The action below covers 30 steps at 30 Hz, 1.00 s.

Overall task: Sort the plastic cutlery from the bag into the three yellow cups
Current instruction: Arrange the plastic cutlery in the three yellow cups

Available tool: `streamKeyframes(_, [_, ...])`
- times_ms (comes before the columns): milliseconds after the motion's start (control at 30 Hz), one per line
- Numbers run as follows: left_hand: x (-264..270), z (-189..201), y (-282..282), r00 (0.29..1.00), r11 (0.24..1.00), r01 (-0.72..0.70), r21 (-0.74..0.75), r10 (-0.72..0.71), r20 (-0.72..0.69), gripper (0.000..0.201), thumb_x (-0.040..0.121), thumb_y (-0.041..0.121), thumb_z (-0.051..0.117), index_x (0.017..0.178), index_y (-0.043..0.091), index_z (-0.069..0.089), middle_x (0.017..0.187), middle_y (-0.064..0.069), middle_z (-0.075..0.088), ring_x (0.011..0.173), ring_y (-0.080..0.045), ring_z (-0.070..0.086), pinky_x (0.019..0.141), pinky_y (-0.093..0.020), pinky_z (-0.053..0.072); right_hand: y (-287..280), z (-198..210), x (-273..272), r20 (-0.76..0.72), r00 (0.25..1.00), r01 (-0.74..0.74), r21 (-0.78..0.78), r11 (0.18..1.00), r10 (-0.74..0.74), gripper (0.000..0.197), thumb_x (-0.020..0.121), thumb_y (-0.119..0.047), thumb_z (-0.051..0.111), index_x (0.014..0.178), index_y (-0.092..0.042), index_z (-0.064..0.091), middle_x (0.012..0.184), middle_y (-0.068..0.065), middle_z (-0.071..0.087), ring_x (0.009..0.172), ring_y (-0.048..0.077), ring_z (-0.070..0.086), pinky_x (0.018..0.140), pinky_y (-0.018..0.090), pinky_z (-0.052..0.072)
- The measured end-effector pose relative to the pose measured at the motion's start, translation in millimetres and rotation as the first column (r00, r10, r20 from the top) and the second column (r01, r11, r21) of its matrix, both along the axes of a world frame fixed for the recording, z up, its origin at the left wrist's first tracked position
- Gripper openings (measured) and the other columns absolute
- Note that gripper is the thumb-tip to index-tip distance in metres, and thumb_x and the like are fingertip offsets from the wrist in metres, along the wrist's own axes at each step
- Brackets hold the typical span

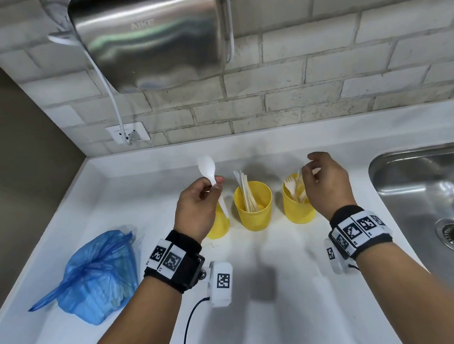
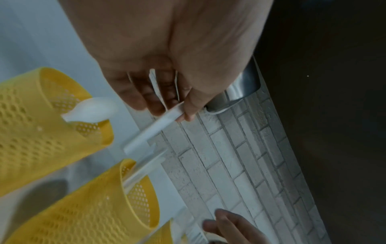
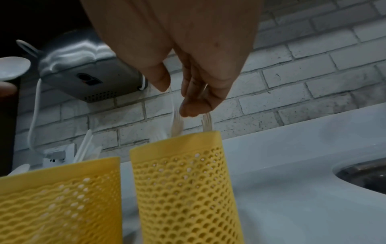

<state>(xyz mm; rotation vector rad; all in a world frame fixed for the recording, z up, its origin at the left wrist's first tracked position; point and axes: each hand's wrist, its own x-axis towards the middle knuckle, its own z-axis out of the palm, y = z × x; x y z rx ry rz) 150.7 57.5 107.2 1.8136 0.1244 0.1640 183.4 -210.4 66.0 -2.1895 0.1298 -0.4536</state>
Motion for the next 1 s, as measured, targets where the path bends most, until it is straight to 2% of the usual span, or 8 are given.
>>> streamKeyframes(67, [4, 1, 8, 0.998, 0.997, -0.059, 0.053, 0.057, 0.037, 0.015, 0.097, 0.019, 0.065, 0.100, 0.026, 0.077, 0.083, -0.008, 0.069, 0.063, -0.010, 0.051, 0.062, -0.020, 0.043, 3, -2, -5, 0.061, 0.998, 0.035, -0.088, 0.995, -0.030, 0.029, 0.093, -0.010, 0.063, 0.122, -0.006, 0.063, 0.109, 0.014, 0.062, 0.102, 0.038, 0.057, 0.094, 0.035, 0.041])
streamKeyframes(133, [9, 1, 17, 0.991, 0.989, -0.116, 0.092, 0.110, 0.074, 0.016, 0.096, 0.019, 0.066, 0.102, 0.028, 0.078, 0.081, 0.001, 0.072, 0.065, -0.009, 0.058, 0.061, -0.013, 0.046, 9, -4, -12, 0.067, 0.997, 0.037, -0.127, 0.991, -0.028, 0.027, 0.089, -0.007, 0.065, 0.117, -0.007, 0.065, 0.109, 0.017, 0.057, 0.104, 0.039, 0.053, 0.089, 0.030, 0.035])
streamKeyframes(267, [18, -7, 34, 0.978, 0.952, -0.202, 0.229, 0.185, 0.093, 0.014, 0.092, 0.021, 0.070, 0.103, 0.026, 0.078, 0.087, 0.007, 0.076, 0.074, 0.002, 0.066, 0.068, -0.004, 0.044, 22, -12, -25, -0.024, 0.999, -0.040, -0.230, 0.972, 0.036, 0.024, 0.086, -0.013, 0.068, 0.110, -0.009, 0.067, 0.110, 0.017, 0.054, 0.106, 0.040, 0.048, 0.090, 0.041, 0.045])
streamKeyframes(467, [22, -28, 42, 0.988, 0.857, -0.103, 0.505, 0.148, -0.048, 0.009, 0.089, 0.019, 0.068, 0.097, 0.020, 0.072, 0.080, 0.004, 0.073, 0.084, -0.019, 0.068, 0.072, -0.021, 0.049, 27, -29, -31, -0.174, 0.985, -0.091, -0.494, 0.864, 0.005, 0.015, 0.082, -0.014, 0.071, 0.095, -0.008, 0.073, 0.102, 0.015, 0.063, 0.099, 0.042, 0.051, 0.073, 0.045, 0.049])
streamKeyframes(600, [20, -35, 41, 0.988, 0.872, -0.083, 0.483, 0.137, -0.078, 0.031, 0.086, 0.014, 0.071, 0.116, 0.018, 0.065, 0.089, 0.006, 0.070, 0.079, -0.013, 0.067, 0.060, 0.000, 0.038, 25, -29, -32, -0.163, 0.986, -0.108, -0.557, 0.824, 0.019, 0.009, 0.083, -0.013, 0.070, 0.092, -0.009, 0.072, 0.095, 0.009, 0.068, 0.100, 0.040, 0.054, 0.074, 0.043, 0.043])
streamKeyframes(733, [8, -41, 39, 0.988, 0.819, -0.155, 0.553, 0.113, 0.109, 0.049, 0.079, 0.024, 0.079, 0.122, 0.017, 0.058, 0.111, 0.000, 0.055, 0.090, -0.017, 0.058, 0.080, -0.026, 0.047, 25, -28, -36, -0.191, 0.980, -0.154, -0.580, 0.800, 0.051, 0.009, 0.085, -0.016, 0.067, 0.092, -0.012, 0.072, 0.094, 0.004, 0.068, 0.103, 0.035, 0.054, 0.077, 0.042, 0.042])
streamKeyframes(900, [-12, -51, 34, 0.997, 0.660, 0.056, 0.749, -0.080, -0.005, 0.031, 0.080, 0.029, 0.077, 0.109, 0.023, 0.067, 0.098, 0.010, 0.063, 0.094, -0.016, 0.049, 0.082, -0.032, 0.047, 30, -24, -45, -0.147, 0.988, -0.119, -0.597, 0.793, 0.038, 0.019, 0.081, -0.020, 0.070, 0.098, -0.014, 0.070, 0.099, 0.006, 0.066, 0.100, 0.035, 0.053, 0.076, 0.043, 0.042])
streamKeyframes(1000, [-11, -56, 34, 0.996, 0.648, 0.075, 0.758, -0.089, -0.022, 0.021, 0.085, 0.019, 0.073, 0.106, 0.020, 0.076, 0.102, 0.004, 0.074, 0.098, -0.023, 0.055, 0.083, -0.027, 0.044, 40, -17, -50, -0.019, 0.995, -0.089, -0.585, 0.806, 0.096, 0.042, 0.076, -0.023, 0.074, 0.116, -0.016, 0.065, 0.105, 0.008, 0.061, 0.098, 0.037, 0.053, 0.076, 0.045, 0.046])
